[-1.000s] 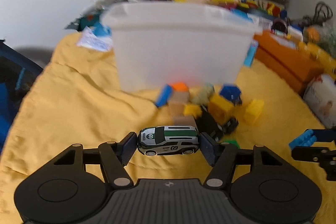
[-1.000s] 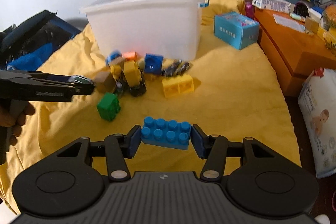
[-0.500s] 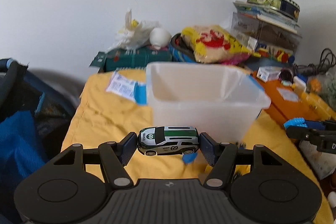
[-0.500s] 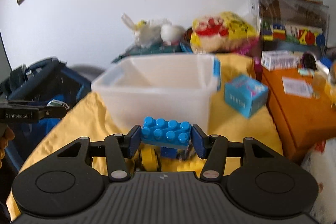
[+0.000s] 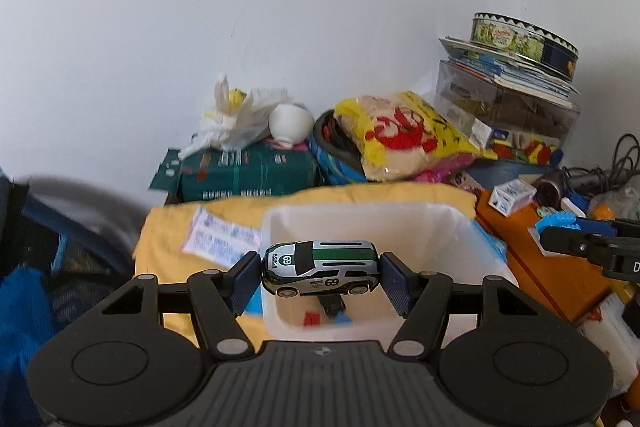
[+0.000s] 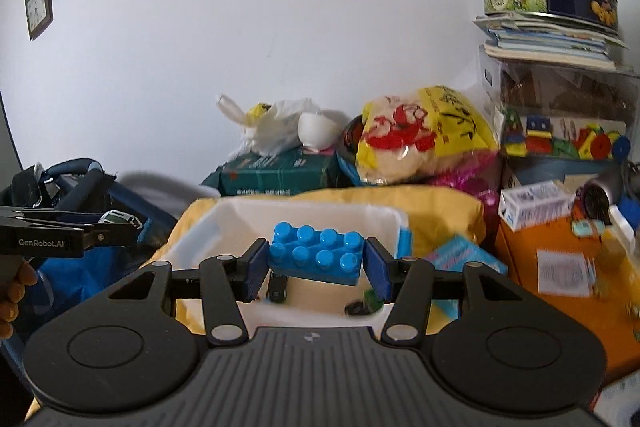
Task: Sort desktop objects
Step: 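Carry the blue brick and white car over the clear bin and release both, then move both open tools back over the toy pile, then grasp the yellow brick with the right tool while the left tool grasps the wooden block, then carry the yellow brick and wooden block into the clear bin and release both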
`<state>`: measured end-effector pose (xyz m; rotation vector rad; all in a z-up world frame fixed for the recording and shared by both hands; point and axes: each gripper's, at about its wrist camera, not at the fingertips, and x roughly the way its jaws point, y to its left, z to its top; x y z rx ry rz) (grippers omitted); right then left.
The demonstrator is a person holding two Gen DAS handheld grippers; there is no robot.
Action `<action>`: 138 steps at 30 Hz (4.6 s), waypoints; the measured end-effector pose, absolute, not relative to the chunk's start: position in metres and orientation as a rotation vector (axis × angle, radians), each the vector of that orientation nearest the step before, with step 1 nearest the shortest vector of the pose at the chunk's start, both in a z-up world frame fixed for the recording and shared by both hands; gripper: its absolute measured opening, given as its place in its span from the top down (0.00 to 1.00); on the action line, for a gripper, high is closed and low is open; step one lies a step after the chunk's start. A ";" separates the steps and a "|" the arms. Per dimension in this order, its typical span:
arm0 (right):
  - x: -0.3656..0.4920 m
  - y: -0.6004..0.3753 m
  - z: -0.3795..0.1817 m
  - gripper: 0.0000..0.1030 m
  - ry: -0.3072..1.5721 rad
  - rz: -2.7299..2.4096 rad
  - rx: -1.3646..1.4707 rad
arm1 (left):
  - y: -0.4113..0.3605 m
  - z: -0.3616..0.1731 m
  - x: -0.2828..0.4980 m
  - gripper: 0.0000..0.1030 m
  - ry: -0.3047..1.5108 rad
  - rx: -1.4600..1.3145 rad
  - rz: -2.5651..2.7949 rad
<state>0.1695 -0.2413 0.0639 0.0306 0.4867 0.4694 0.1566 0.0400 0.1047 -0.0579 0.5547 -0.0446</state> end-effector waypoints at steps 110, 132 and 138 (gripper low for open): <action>0.162 -0.246 0.049 0.49 0.534 0.523 -0.059 | 0.029 0.089 0.131 0.66 0.641 0.012 -0.077; 0.261 -0.206 0.057 0.48 0.645 0.503 -0.109 | 0.033 0.099 0.234 0.61 0.694 -0.018 -0.023; 0.274 -0.201 0.038 0.19 0.669 0.467 -0.146 | 0.032 0.079 0.239 0.29 0.735 0.031 0.016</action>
